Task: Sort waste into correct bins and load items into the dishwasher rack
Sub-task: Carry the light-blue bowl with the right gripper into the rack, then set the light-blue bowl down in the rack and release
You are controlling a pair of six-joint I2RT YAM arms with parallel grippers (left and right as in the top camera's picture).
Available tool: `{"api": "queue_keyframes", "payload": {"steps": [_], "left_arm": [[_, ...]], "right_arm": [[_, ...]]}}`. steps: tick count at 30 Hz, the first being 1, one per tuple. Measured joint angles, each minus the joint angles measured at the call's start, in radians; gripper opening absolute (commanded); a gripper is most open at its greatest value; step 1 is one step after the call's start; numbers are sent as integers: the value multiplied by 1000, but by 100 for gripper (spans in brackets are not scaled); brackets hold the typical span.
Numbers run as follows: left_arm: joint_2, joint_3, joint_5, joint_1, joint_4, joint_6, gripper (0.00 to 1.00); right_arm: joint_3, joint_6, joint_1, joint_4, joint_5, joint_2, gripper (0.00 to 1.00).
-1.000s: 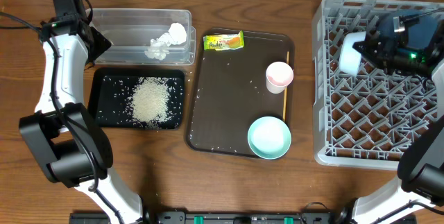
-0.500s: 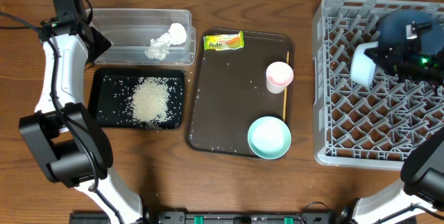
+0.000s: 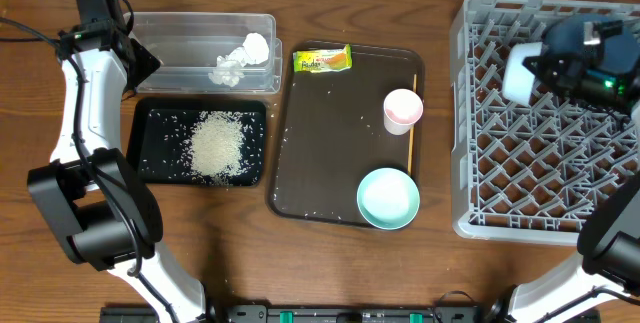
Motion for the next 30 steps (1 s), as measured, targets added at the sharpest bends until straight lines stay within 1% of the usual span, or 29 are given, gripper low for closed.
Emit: {"api": "queue_keyframes", "payload": {"steps": [6,11,19,23,30], "left_arm": [[0,0,0,0,0,0,96],[0,0,0,0,0,0,96],[0,0,0,0,0,0,96],[0,0,0,0,0,0,96],[0,0,0,0,0,0,96]], "right_arm": [[-1,32,64,60,5,1,1],[-1,71,80,61,34,1,1],[6,101,64,-24,98,-2,2],[8,104,46,-77,191,-6,3],[10,104,48,-101,240,-20,4]]}}
